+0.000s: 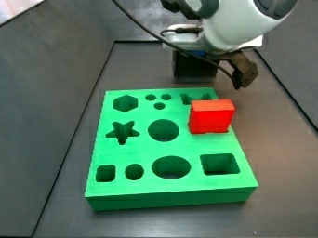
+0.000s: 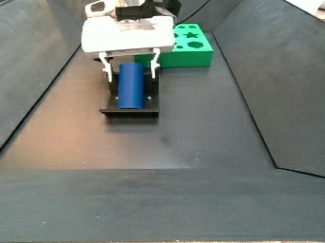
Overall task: Pick up the oval object. Move up. Place the oval object on the fixture. Regrasp the oval object. Move to above the board. Insert the oval object.
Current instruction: Regrasp the oval object, then move to above the board.
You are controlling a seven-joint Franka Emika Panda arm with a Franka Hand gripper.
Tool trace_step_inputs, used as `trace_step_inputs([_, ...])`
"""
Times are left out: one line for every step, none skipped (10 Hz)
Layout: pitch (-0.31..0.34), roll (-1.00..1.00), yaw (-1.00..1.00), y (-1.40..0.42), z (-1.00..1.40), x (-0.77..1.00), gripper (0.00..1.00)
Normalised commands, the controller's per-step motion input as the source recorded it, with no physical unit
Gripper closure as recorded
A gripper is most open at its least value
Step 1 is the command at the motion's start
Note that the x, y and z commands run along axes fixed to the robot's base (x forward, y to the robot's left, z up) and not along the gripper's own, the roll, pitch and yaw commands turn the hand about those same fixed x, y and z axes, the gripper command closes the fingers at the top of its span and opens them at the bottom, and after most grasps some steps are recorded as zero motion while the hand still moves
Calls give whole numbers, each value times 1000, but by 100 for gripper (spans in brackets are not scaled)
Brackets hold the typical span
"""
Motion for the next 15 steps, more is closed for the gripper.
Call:
trace_step_inputs([-22,50,10,-26,-171,20,0])
trace_step_inputs([-23,50,10,-25,-172,20,0])
trace_step_inputs([-23,50,10,-25,-172,20,0])
trace_step_inputs([-23,50,10,-24,-172,20,0])
trace_step_inputs([0,0,0,0,0,0,100])
trace_step_inputs([-445,216,-72,-162,1000,281,100])
trace_step_inputs([-438,212,-78,-163,1000,279,100])
trace_step_inputs([-351,202,-165,-158,1000,257,100])
trace_step_inputs([-307,183,-210,-154,1000,254,100])
trace_step_inputs([-201,140,-277,-150,1000,242,100])
trace_step_inputs([-81,98,-322,-141,1000,226,100])
trace_step_inputs([-2,73,-316,-134,1000,217,100])
trace_step_inputs([49,61,-297,-130,1000,210,100])
trace_step_inputs([135,44,-237,-120,1000,199,100])
trace_step_inputs([212,28,-167,-115,1000,191,100])
